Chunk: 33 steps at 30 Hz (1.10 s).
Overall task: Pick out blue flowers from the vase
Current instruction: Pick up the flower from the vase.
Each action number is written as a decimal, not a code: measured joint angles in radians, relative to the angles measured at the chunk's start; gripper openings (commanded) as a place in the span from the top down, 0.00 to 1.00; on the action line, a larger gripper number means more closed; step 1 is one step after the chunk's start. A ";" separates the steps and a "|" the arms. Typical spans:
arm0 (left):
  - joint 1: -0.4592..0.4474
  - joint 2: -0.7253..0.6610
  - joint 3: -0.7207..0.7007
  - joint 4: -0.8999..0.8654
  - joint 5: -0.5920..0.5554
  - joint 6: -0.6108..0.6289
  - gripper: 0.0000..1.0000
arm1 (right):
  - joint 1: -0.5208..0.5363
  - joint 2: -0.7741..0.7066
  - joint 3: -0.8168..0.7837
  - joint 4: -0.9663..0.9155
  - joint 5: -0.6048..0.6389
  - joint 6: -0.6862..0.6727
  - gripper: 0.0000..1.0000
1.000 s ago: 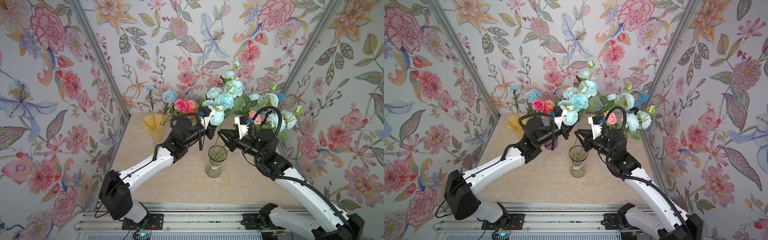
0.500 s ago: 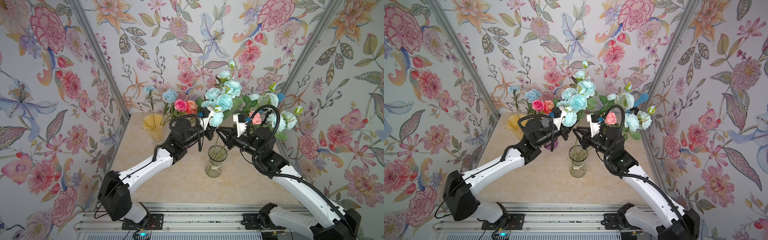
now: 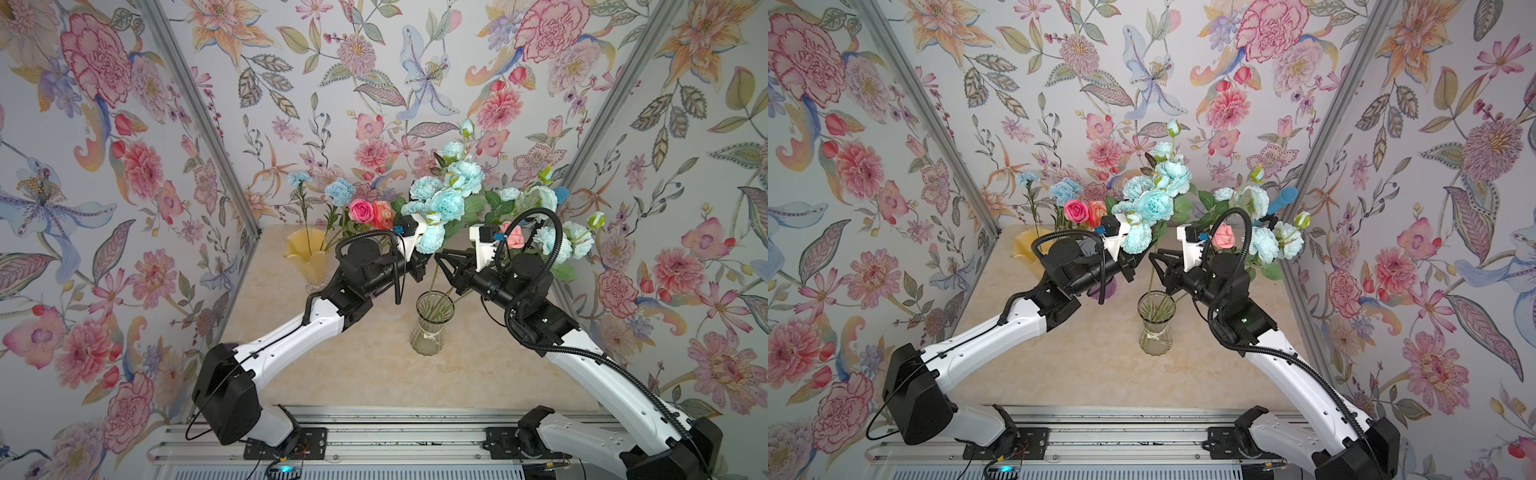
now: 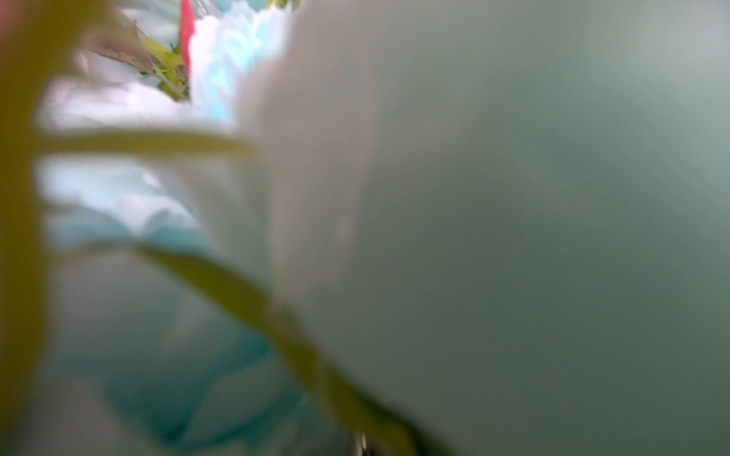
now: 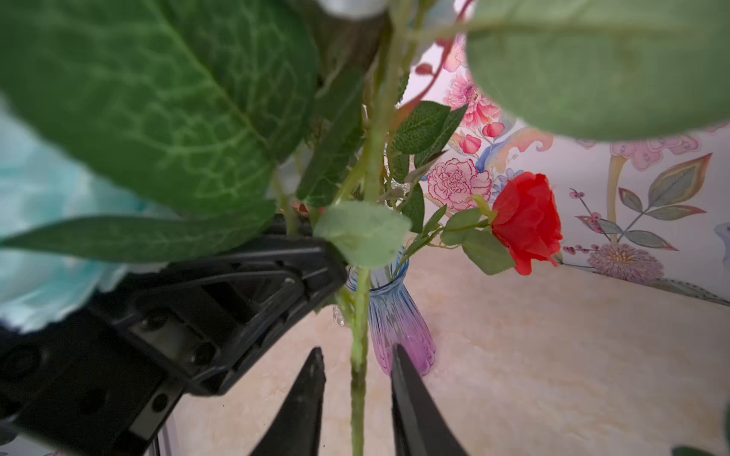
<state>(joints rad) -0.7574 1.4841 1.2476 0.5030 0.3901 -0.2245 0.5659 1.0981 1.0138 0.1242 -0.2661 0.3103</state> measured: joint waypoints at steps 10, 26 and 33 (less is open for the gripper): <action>0.000 -0.006 -0.011 0.018 -0.001 -0.001 0.77 | 0.000 0.030 0.032 -0.009 -0.011 -0.006 1.00; 0.033 -0.075 -0.097 0.045 -0.039 0.009 0.16 | -0.086 0.031 0.098 -0.097 0.012 -0.018 1.00; 0.069 -0.074 -0.098 0.052 -0.093 0.020 0.16 | -0.102 0.040 0.192 -0.153 -0.016 -0.019 1.00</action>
<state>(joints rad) -0.6888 1.4101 1.1496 0.5549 0.2970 -0.2043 0.4641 1.1378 1.2057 -0.0284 -0.2825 0.2913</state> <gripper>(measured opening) 0.843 0.075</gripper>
